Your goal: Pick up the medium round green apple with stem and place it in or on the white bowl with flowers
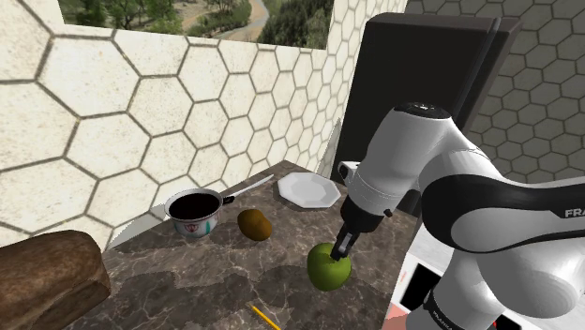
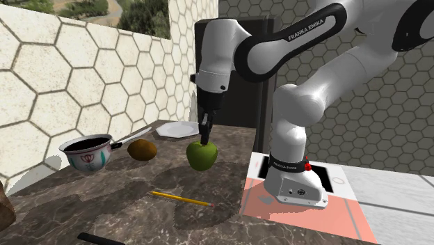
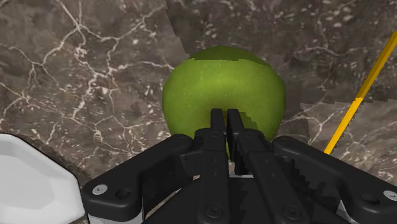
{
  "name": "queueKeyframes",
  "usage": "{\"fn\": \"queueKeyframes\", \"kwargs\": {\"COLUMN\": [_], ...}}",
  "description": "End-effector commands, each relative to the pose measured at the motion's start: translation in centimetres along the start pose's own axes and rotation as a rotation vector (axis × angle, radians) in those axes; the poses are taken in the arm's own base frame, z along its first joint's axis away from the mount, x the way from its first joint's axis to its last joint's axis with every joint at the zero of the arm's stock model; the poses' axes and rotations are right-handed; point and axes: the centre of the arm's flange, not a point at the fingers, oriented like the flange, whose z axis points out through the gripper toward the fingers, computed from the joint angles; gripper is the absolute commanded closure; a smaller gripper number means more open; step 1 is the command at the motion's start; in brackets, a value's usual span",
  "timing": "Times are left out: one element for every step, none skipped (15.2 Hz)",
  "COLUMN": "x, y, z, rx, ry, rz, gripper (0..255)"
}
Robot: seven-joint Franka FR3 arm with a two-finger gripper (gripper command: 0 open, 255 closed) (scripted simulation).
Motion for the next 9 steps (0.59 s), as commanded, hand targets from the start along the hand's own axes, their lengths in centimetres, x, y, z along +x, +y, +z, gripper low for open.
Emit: {"fn": "queueKeyframes", "kwargs": {"x": [0.0,0.0,0.1,0.2,0.3,0.3,0.4,0.5,0.6], "y": [0.0,0.0,0.0,0.0,0.1,0.1,0.1,0.1,0.1], "z": [0.0,0.0,-0.5,-1.0,-1.5,-2.1,-2.6,-3.1,-3.6], "rx": [0.0,0.0,0.0,0.0,0.0,0.0,0.0,0.0,0.0], "ry": [0.0,0.0,0.0,0.0,0.0,0.0,0.0,0.0,0.0], "rz": [0.0,0.0,0.0,0.0,0.0,0.0,0.0,0.0,0.0], "gripper": [255,255,255,255,255,255,255,255,255]}}
